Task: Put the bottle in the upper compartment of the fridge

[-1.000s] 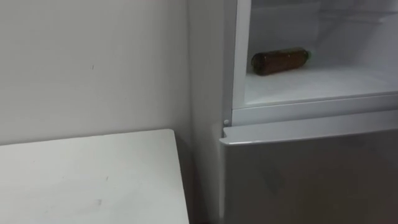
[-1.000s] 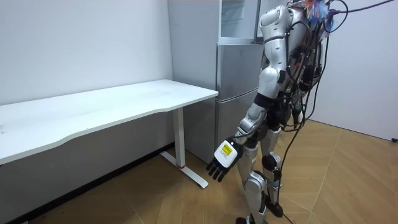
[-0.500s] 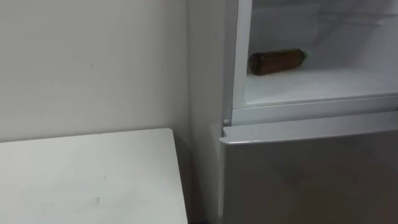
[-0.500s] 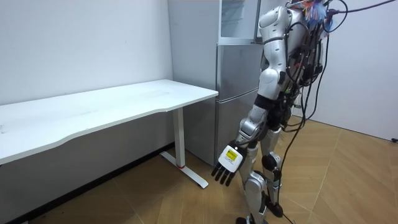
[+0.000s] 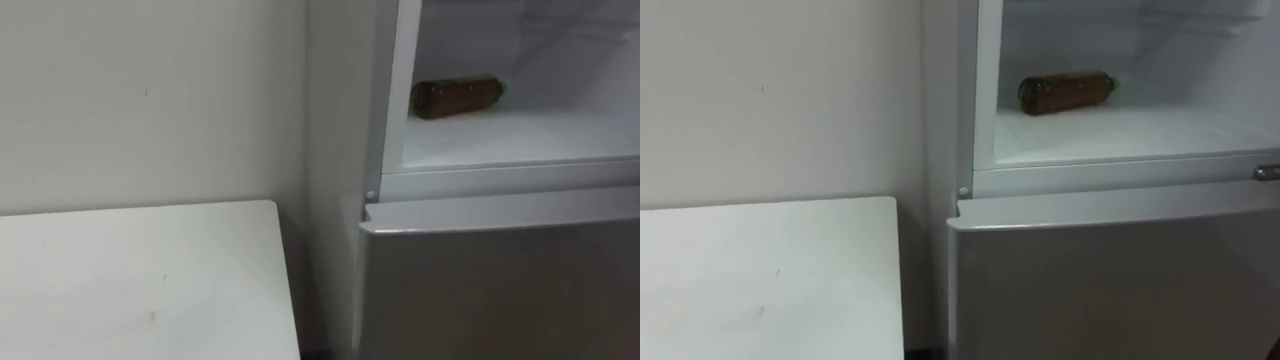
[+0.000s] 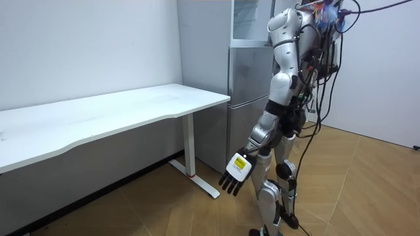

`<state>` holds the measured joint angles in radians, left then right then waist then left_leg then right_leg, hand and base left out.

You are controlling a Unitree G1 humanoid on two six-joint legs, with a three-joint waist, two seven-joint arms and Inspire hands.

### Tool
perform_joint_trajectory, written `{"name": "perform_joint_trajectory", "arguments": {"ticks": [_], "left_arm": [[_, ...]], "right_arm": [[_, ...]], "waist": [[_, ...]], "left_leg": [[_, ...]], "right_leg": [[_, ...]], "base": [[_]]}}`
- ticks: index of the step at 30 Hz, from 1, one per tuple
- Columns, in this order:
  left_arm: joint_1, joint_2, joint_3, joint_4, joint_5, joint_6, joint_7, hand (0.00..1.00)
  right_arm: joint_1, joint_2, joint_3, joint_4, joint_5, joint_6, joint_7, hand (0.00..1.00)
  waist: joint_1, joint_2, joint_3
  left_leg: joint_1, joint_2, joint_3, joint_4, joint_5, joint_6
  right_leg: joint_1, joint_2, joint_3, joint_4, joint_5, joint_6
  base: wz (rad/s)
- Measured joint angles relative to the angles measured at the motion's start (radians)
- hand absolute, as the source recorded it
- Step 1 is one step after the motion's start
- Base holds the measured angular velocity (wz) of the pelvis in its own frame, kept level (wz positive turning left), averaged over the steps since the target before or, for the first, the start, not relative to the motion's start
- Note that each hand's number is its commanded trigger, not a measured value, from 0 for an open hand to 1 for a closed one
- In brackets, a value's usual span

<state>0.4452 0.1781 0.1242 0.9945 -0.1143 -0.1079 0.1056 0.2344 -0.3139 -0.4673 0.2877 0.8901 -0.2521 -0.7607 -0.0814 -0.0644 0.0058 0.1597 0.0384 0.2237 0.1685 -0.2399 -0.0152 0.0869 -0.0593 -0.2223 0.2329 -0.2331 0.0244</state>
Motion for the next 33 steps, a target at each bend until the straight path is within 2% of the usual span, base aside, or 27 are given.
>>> {"name": "perform_joint_trajectory", "arguments": {"ticks": [5,8,16,18,23,27,28,30,33], "left_arm": [[-0.015,0.014,0.001,-0.007,0.0,0.005,0.0,0.0],[-0.029,0.025,0.002,-0.009,0.004,0.015,-0.002,0.0],[-0.03,0.026,0.051,-0.022,0.087,0.024,-0.009,0.0],[-0.029,0.024,0.069,-0.021,0.105,0.042,-0.009,0.0],[-0.048,0.025,0.089,-0.004,0.136,0.045,-0.009,0.0],[-0.068,0.025,0.09,0.016,0.148,0.046,-0.009,0.0],[-0.068,0.024,0.091,0.016,0.149,0.047,-0.009,0.0],[-0.065,0.018,0.11,0.016,0.151,0.057,-0.009,0.0],[-0.061,0.013,0.131,0.016,0.154,0.059,-0.009,0.0]], "right_arm": [[-0.005,-0.019,-0.03,-0.108,-0.072,0.0,-0.07,0.0],[-0.022,-0.06,-0.042,-0.134,-0.09,0.0,-0.097,0.0],[-0.059,-0.083,-0.125,-0.299,-0.247,0.009,-0.123,0.0],[-0.056,-0.082,-0.126,-0.304,-0.31,0.026,-0.14,0.0],[-0.057,-0.082,-0.123,-0.306,-0.435,0.068,-0.145,0.0],[-0.057,-0.082,-0.102,-0.308,-0.47,0.099,-0.144,0.0],[-0.057,-0.082,-0.101,-0.309,-0.474,0.104,-0.144,0.0],[-0.057,-0.082,-0.1,-0.334,-0.503,0.147,-0.144,0.0],[-0.057,-0.082,-0.09,-0.352,-0.552,0.172,-0.146,0.0]], "waist": [[0.002,-0.008,-0.0015],[0.001,-0.009,-0.0021],[-0.001,-0.009,-0.0034],[0.002,-0.007,-0.0048],[0.005,-0.008,-0.0044],[0.005,-0.024,0.0024],[0.006,-0.027,0.0013],[0.006,-0.033,0.0031],[0.006,-0.033,0.0032]], "left_leg": [[-0.01,-0.001,-0.006,0.001,0.0,0.0],[-0.016,-0.001,-0.007,0.001,0.0,0.0],[-0.017,0.0,-0.011,0.001,0.0,0.0],[-0.017,0.001,-0.006,0.0,0.0,0.0],[-0.023,0.002,-0.006,-0.002,0.001,0.0],[-0.028,0.0,-0.005,0.001,0.001,0.0],[-0.031,0.0,-0.004,0.002,0.001,0.0],[-0.034,-0.002,-0.003,0.005,0.001,0.0],[-0.033,-0.003,-0.004,0.014,0.001,0.0]], "right_leg": [[-0.004,0.001,-0.003,-0.006,0.0,0.0],[-0.004,0.002,-0.002,-0.006,0.001,0.0],[-0.006,0.003,-0.007,-0.008,0.001,0.0],[-0.014,0.003,-0.001,0.0,0.001,0.0],[-0.036,0.0,0.0,0.042,-0.001,0.001],[-0.048,-0.002,0.002,0.046,-0.001,0.001],[-0.052,-0.003,0.001,0.047,-0.001,0.001],[-0.054,-0.005,0.0,0.047,-0.005,-0.003],[-0.053,-0.008,-0.001,0.049,-0.011,-0.004]], "base": [[0.04],[0.0],[0.0],[-0.08],[-0.03],[0.0],[0.0],[0.0],[0.0]]}}
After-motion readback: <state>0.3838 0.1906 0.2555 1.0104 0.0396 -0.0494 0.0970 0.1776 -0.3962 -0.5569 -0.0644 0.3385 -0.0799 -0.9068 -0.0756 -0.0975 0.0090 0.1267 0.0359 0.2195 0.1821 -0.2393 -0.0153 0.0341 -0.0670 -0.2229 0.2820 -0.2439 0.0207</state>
